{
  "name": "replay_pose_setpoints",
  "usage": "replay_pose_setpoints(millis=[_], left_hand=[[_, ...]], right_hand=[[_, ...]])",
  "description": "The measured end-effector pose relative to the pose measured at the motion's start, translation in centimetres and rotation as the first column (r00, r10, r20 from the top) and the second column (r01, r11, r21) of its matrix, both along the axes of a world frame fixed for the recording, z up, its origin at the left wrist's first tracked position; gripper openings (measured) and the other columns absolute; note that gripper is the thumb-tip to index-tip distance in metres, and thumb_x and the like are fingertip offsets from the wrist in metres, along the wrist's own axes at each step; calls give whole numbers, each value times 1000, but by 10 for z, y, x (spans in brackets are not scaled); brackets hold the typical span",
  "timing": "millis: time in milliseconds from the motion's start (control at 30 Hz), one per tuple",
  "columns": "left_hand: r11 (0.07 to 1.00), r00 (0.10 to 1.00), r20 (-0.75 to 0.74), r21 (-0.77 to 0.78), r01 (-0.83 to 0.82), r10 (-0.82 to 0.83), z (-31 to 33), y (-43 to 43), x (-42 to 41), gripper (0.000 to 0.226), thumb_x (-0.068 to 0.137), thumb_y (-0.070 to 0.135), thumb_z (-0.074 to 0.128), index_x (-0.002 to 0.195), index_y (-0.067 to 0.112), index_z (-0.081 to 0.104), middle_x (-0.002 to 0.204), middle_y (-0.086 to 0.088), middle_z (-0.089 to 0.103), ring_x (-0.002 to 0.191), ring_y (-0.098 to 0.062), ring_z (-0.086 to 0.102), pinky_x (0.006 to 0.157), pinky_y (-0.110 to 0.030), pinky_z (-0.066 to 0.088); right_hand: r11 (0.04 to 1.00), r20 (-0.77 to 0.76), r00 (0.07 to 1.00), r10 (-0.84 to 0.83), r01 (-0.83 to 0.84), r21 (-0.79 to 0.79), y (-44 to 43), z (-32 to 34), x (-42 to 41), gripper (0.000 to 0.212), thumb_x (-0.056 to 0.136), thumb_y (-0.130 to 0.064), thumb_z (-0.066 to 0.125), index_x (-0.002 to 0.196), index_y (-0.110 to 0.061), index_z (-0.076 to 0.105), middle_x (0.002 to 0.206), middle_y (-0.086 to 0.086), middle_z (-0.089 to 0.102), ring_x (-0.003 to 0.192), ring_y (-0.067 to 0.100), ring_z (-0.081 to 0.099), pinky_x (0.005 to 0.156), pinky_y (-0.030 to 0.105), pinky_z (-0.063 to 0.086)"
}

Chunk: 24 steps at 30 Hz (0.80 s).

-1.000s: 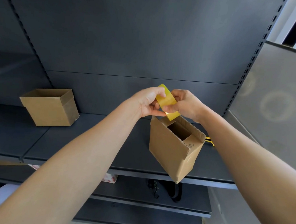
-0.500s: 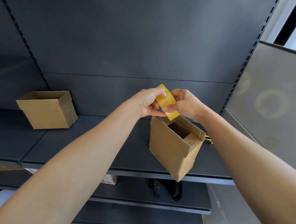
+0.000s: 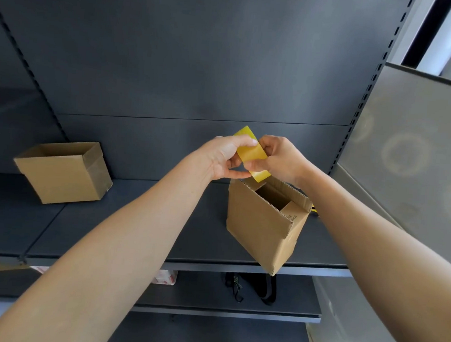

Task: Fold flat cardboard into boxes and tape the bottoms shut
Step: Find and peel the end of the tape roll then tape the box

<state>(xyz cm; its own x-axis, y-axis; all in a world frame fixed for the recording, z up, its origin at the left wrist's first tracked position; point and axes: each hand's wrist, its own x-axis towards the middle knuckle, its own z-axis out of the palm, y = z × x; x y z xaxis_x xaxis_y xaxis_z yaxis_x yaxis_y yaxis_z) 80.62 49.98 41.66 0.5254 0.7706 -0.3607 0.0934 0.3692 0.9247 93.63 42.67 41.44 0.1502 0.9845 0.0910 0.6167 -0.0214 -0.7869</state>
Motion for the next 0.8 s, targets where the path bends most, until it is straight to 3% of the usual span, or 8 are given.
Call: replay_pose_setpoints(millis=[67, 200, 500, 700, 800], left_hand=[[1000, 1000, -22, 12, -3, 3, 2, 0, 2, 38, 82, 17, 71, 116, 15, 55, 119, -12, 59, 112, -27, 59, 82, -50, 55], [1000, 999, -52, 23, -4, 5, 1, 0, 2, 30, 81, 17, 70, 108, 16, 56, 116, -12, 59, 109, -26, 59, 77, -47, 56], [1000, 1000, -22, -12, 7, -8, -2, 0, -2, 34, 83, 16, 69, 114, 15, 55, 117, -13, 56, 103, -24, 58, 76, -48, 57], [998, 999, 13, -50, 30, -29, -2, 1, -1, 29, 84, 13, 68, 110, 12, 55, 104, -10, 53, 86, -19, 55, 78, -49, 57], [997, 999, 31, -59, 43, -42, -2, 0, 0, 28, 85, 12, 67, 110, 10, 55, 106, -12, 54, 93, -22, 54, 76, -49, 58]], right_hand=[[1000, -2, 1000, -6, 6, -2, 0, -1, -1, 23, 79, -22, 76, 90, -12, 59, 83, 3, 58, 75, 16, 54, 68, 30, 46], [1000, -8, 1000, -3, 3, -11, 0, -3, -3, 20, 79, -22, 76, 84, -20, 56, 81, -2, 57, 75, 14, 55, 66, 26, 45], [999, -11, 1000, 23, -24, -32, 1, -2, 0, 21, 78, -21, 77, 86, -22, 58, 81, -6, 59, 75, 10, 56, 62, 23, 40], [998, 4, 999, 39, -39, -49, 2, -1, 6, 20, 78, -20, 77, 90, -18, 61, 85, -2, 61, 79, 13, 56, 66, 25, 44], [997, -3, 998, 56, -56, -53, 2, 0, 9, 20, 78, -19, 77, 85, -24, 59, 82, -6, 60, 77, 9, 56, 64, 22, 41]])
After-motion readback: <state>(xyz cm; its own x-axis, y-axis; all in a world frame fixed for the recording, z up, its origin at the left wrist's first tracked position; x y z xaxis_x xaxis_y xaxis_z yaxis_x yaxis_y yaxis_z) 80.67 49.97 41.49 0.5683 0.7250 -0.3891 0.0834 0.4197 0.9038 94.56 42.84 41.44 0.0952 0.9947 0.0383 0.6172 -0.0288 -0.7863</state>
